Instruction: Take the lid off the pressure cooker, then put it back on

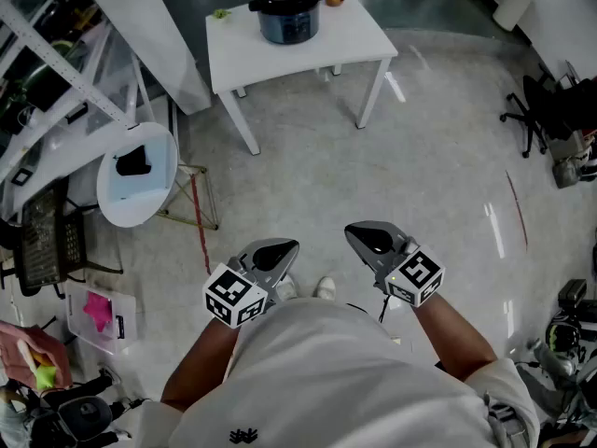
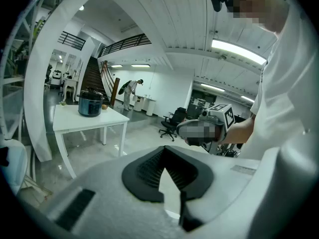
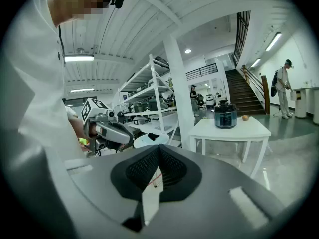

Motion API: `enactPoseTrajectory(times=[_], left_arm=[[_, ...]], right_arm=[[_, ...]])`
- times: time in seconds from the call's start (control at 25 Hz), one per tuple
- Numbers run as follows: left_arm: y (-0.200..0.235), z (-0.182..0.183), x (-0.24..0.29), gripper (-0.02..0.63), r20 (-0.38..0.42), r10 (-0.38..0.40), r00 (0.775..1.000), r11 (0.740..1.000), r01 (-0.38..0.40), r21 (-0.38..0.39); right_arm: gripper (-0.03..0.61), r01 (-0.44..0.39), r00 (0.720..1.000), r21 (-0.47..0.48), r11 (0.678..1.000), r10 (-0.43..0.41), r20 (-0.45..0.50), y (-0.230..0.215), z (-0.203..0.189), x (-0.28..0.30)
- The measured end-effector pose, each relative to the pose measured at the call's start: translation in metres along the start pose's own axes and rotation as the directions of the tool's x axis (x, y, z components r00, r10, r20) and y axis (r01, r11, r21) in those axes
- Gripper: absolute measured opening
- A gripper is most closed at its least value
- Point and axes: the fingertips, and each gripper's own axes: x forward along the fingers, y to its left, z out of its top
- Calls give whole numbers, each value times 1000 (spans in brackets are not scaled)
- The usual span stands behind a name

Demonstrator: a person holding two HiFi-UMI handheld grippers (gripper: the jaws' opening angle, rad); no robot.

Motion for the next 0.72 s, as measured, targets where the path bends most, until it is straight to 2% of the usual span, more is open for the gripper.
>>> enactPoseTrajectory(times=[0.4,0.56,0.64,0.72], left_arm=[[-6,4,28,6,-2,13,1000,1000,-13,3],[-11,3,38,6,-7,11,1000,1000,-11,-8],[-11,4,44,6,-6,10,1000,1000,-10,-10],[-12,7,50,6,-3,4,1000,1000,-4,-13]], right_arm=[[9,6,1000,12,1000,-6,9,-26,-12,-22],[12,-23,999,41,999,21,38,-33,-13,-33],[87,-40,998,45,998,37,48,-39,-12,-38],[119,-43,998,37,998,41,49,-49,-11,-43]])
